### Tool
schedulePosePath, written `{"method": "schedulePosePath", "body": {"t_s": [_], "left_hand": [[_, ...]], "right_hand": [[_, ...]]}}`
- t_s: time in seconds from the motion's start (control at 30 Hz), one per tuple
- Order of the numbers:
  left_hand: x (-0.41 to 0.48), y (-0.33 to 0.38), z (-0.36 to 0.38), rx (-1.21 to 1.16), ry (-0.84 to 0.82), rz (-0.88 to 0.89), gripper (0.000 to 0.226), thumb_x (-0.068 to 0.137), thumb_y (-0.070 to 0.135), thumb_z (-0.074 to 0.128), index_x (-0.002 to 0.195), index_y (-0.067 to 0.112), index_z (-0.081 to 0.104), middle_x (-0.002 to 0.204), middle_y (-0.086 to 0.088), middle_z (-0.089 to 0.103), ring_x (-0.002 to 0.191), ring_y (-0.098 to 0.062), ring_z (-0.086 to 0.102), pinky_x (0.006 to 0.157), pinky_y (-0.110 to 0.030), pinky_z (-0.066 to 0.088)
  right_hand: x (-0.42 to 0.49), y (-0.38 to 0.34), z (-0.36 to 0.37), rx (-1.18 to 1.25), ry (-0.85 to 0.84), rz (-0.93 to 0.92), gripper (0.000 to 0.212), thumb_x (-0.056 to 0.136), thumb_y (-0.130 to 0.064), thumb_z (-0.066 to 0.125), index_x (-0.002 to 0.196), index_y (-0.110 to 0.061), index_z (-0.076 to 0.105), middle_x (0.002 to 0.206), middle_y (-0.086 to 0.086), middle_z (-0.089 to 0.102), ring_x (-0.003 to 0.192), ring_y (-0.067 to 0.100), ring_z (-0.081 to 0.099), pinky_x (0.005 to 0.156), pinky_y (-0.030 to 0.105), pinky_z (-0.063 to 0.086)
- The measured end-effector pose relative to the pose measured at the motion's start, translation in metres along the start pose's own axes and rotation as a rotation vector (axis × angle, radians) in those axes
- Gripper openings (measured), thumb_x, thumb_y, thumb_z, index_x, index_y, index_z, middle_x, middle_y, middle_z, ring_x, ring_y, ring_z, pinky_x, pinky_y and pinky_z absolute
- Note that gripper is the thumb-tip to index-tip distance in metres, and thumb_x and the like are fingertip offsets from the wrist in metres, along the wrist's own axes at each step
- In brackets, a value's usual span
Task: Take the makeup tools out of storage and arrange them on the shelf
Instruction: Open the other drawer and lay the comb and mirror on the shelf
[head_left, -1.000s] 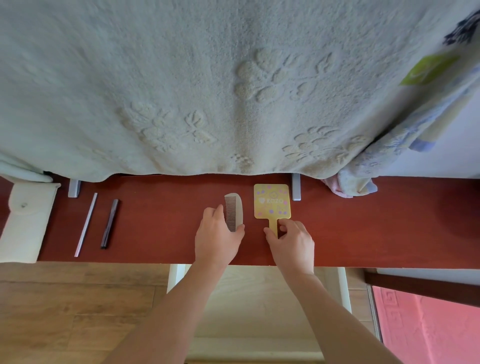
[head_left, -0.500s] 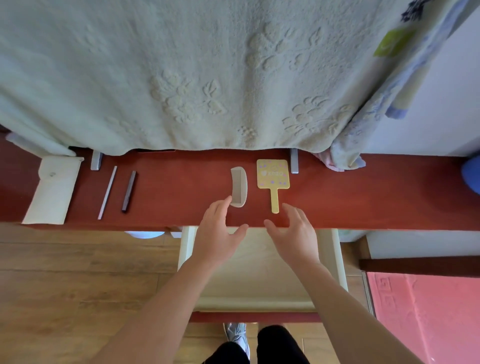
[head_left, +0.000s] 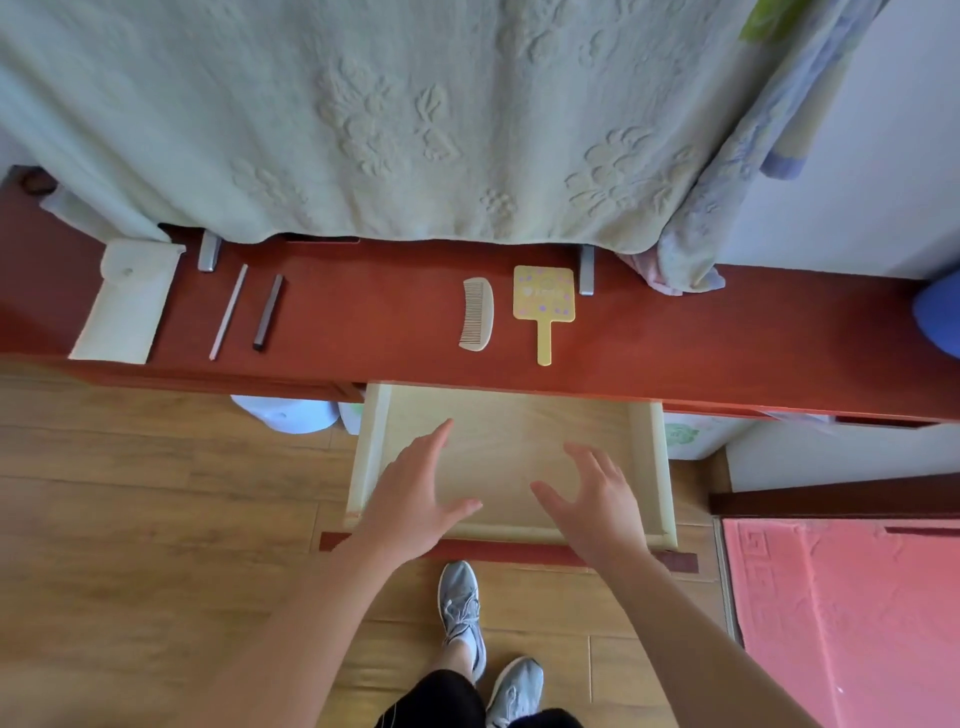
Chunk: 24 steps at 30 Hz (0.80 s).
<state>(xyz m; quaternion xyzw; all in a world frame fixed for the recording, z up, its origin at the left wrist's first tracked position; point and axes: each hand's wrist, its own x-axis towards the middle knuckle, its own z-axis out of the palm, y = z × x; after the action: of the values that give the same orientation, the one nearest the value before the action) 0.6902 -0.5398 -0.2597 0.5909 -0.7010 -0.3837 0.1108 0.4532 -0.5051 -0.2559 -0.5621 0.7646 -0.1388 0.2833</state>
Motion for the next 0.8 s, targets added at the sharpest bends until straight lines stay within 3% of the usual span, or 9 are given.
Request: {"method": "schedulePosePath", "body": {"t_s": [0.33, 0.57, 0.8], "left_hand": [[-0.038, -0.007, 0.033, 0.087, 0.025, -0.039, 0.059, 0.079, 0.052, 0.075, 0.130, 0.027, 0.060, 0.110, 0.014, 0.060, 0.107, -0.008, 0.054, 0.096, -0.030, 0.046], [-0.056, -0.019, 0.042, 0.163, 0.042, -0.047, 0.044, 0.075, 0.047, 0.079, 0.114, 0.028, 0.072, 0.105, 0.010, 0.066, 0.100, -0.012, 0.059, 0.093, -0.038, 0.048], [-0.059, -0.022, 0.050, 0.190, 0.129, -0.028, 0.027, 0.076, 0.029, 0.084, 0.102, 0.024, 0.078, 0.096, 0.008, 0.067, 0.090, -0.017, 0.062, 0.085, -0.042, 0.051]], "right_hand": [[-0.047, 0.035, 0.014, -0.026, -0.054, -0.030, 0.056, 0.082, -0.052, 0.067, 0.127, -0.019, 0.060, 0.120, -0.006, 0.061, 0.115, 0.015, 0.050, 0.098, 0.029, 0.041], [-0.065, 0.047, 0.022, -0.047, -0.064, -0.057, 0.052, 0.081, -0.047, 0.071, 0.122, -0.017, 0.064, 0.114, -0.004, 0.063, 0.111, 0.017, 0.053, 0.099, 0.030, 0.041], [-0.066, 0.052, 0.027, -0.076, -0.059, -0.097, 0.032, 0.082, -0.030, 0.073, 0.111, -0.016, 0.070, 0.108, -0.004, 0.063, 0.104, 0.017, 0.052, 0.092, 0.030, 0.045]]}}
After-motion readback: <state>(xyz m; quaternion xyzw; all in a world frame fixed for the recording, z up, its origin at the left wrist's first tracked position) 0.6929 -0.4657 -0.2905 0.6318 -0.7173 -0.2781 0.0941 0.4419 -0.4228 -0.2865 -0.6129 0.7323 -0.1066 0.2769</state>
